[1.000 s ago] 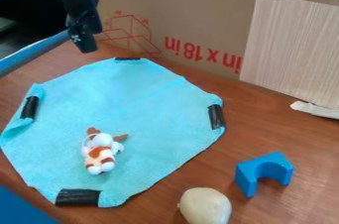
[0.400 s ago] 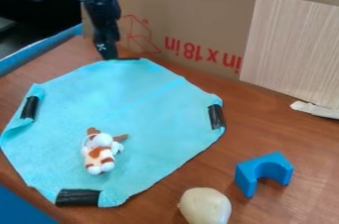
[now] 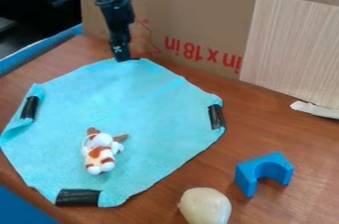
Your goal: Fold the cloth from top right to bottom left
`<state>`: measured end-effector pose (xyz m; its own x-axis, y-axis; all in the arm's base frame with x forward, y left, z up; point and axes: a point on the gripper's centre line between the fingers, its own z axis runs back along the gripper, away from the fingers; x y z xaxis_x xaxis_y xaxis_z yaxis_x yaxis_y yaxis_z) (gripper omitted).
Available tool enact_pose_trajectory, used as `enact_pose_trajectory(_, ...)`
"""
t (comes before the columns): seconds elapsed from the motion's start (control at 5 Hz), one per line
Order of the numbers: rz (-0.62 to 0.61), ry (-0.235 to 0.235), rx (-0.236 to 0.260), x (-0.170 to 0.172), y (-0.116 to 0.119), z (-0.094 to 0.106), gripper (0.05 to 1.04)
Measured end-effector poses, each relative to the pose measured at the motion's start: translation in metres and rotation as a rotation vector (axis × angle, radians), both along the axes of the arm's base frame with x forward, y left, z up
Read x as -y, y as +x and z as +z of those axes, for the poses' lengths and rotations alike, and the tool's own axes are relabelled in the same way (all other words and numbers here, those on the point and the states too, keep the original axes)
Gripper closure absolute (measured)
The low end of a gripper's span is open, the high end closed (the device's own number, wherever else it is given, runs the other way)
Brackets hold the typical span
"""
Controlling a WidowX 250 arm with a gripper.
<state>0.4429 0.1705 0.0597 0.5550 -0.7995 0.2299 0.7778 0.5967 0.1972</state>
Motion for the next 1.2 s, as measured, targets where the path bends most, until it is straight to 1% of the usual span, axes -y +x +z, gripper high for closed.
enact_pose_trajectory(0.4,0.011,0.060,0.000,0.004,0.008,-0.010,0.084)
enact_pose_trajectory(0.6,0.024,0.087,-0.001,0.002,0.007,-0.018,0.084)
enact_pose_trajectory(0.8,0.027,0.097,-0.007,0.006,0.010,-0.026,0.133)
enact_pose_trajectory(1.0,0.026,0.083,-0.013,0.008,0.011,-0.029,0.394)
enact_pose_trajectory(1.2,0.028,0.075,-0.010,0.008,0.011,-0.029,0.676)
